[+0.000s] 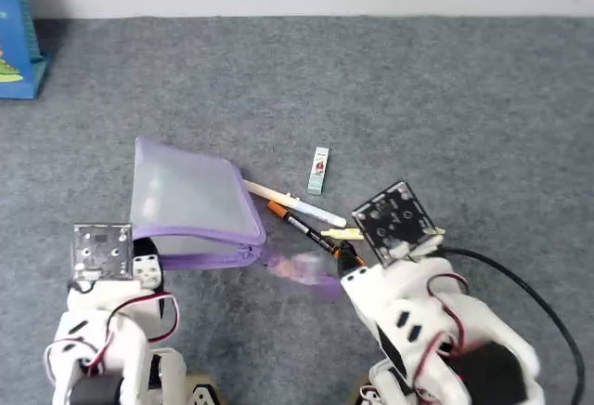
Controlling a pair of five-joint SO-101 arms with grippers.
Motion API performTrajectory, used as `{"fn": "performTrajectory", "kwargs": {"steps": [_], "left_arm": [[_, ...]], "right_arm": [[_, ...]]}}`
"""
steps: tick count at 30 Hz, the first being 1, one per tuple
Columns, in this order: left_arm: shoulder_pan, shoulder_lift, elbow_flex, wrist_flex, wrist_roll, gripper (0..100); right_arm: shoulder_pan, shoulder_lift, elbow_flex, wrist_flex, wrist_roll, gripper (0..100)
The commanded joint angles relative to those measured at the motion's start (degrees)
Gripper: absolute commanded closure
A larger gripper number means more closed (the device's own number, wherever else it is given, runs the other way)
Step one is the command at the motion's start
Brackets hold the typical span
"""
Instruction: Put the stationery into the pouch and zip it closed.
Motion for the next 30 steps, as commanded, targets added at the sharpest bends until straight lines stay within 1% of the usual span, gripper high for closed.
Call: {"fn": "performTrajectory", "kwargs": {"steps": [1, 5, 8, 11, 13, 16, 20, 26, 30], "left_arm": [[-0.4, -0.4, -3.9, 0.4, -0.3, 99], [-0.4, -0.4, -3.9, 0.4, -0.1, 99], [-0.4, 0.9, -4.1, 0.4, -0.1, 99], [-0.2, 6.4, -5.3, -0.1, 0.1, 99], [-0.1, 11.2, -8.0, -0.1, 0.2, 99], [0.0, 17.4, -14.2, 1.1, 0.2, 99], [0.0, 23.5, -25.2, 4.0, 0.3, 99], [-0.4, 29.4, -42.1, 12.7, 0.3, 99], [-0.9, 30.8, -49.2, 17.8, 2.8, 99]], "right_arm": [[0.7, 1.0, -7.3, 2.8, -0.7, 70.5], [0.8, 3.6, -8.3, 3.4, -0.5, 71.3], [4.2, 10.4, -8.3, 3.2, -0.8, 71.3], [8.3, 18.6, -8.4, 2.7, -0.9, 71.3], [9.3, 23.1, -8.4, 2.6, -0.9, 71.3], [9.3, 27.2, -8.6, 2.1, -0.9, 71.3], [9.5, 28.1, -8.2, -0.7, -0.9, 71.3], [9.5, 28.4, -8.2, -1.8, -0.8, 71.3], [12.9, 28.5, -6.1, -6.3, -0.7, 71.3]]}}
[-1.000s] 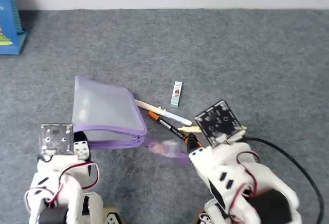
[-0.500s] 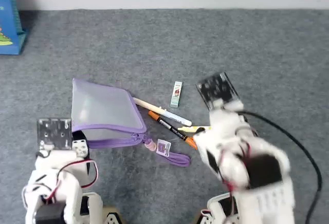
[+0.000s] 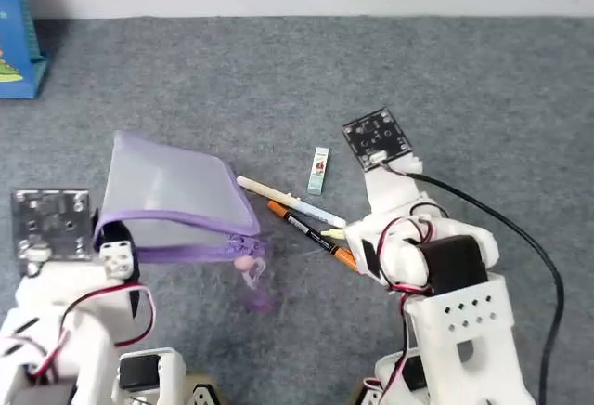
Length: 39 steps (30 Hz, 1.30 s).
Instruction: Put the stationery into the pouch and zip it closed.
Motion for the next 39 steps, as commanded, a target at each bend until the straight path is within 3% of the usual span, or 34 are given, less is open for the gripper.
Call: {"fn": "performTrajectory", "kwargs": {"steps": [1, 9, 17, 27, 39], "left_arm": [[-1.9, 1.8, -8.1, 3.2, 2.4, 99], [-15.8, 2.3, -8.2, 4.0, 2.2, 99], [-21.5, 2.3, -1.8, 2.8, 2.1, 99], [-35.0, 1.9, -0.7, 3.2, -1.8, 99], [-38.9, 1.8, 5.1, 2.8, -1.8, 99]], "right_arm": [[3.2, 0.2, 0.2, -4.5, -0.4, 71.3], [4.4, 2.7, 1.6, -6.5, 0.2, 71.4], [4.4, 21.8, -6.2, -8.5, -0.4, 71.4], [3.6, 42.1, -22.9, -12.5, -0.4, 71.4], [-2.9, 67.7, -43.3, -12.6, -8.8, 71.1]]}}
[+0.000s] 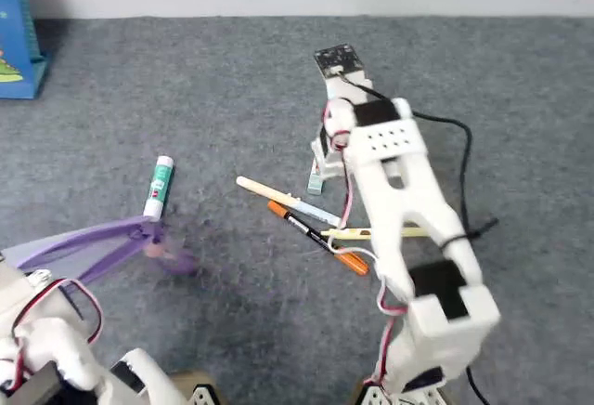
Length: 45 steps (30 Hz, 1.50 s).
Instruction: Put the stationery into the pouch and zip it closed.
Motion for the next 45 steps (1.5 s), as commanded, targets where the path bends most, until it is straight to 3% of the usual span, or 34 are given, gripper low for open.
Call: {"fn": "performTrajectory", "kwargs": {"steps": [1, 9, 15, 18, 21, 34, 45], "left_arm": [[-0.5, 0.5, 0.1, -1.1, -0.4, 99], [-0.3, 0.5, 0.5, -1.1, -0.3, 99], [-0.3, 0.4, 2.2, -1.8, -0.4, 99], [-0.2, 0.4, 3.9, -3.3, -0.4, 99], [-0.2, 0.4, 4.7, -3.6, -0.4, 99], [0.0, 0.5, 4.8, -3.6, -0.5, 99], [17.0, 1.0, 6.5, -7.0, 1.7, 99]], "right_arm": [[-2.5, 5.1, -7.6, -1.4, -2.4, 71.1], [-5.5, 18.0, -18.3, -5.3, -4.8, 71.3], [-3.5, 26.1, -23.6, -4.7, -4.7, 71.6], [-1.9, 27.3, -25.0, -2.3, -4.7, 80.5], [-1.2, 27.0, -26.0, -0.6, -4.6, 98.6], [-1.2, 17.8, -30.2, 18.0, 0.5, 99.0], [-0.9, -2.1, -29.3, 30.2, 0.7, 99.0]]}}
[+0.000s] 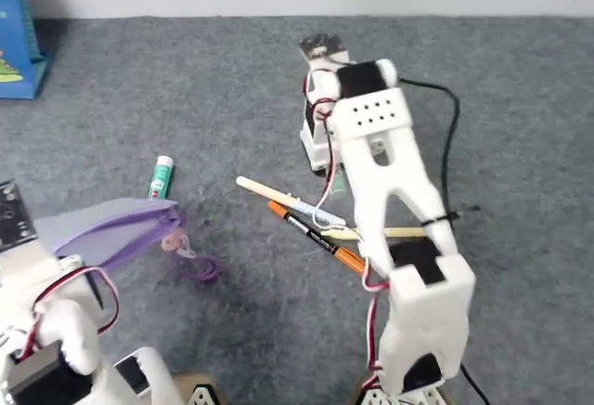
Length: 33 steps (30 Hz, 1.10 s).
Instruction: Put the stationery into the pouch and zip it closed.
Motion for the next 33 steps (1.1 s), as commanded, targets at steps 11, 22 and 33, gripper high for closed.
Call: {"fn": "performTrajectory", "kwargs": {"steps": [11, 22, 33], "left_arm": [[17.2, 0.9, -0.7, -7.8, 7.6, 99], [21.7, 1.0, -0.4, -8.6, 9.1, 99], [24.4, 10.0, -4.0, -8.3, 9.1, 99]], "right_arm": [[-3.8, -37.5, 15.9, 2.1, 3.6, 99.1], [-10.1, -63.1, 35.8, -10.5, 3.5, 99.1], [-19.5, -86.5, 55.0, -32.2, 3.3, 99.1]]}}
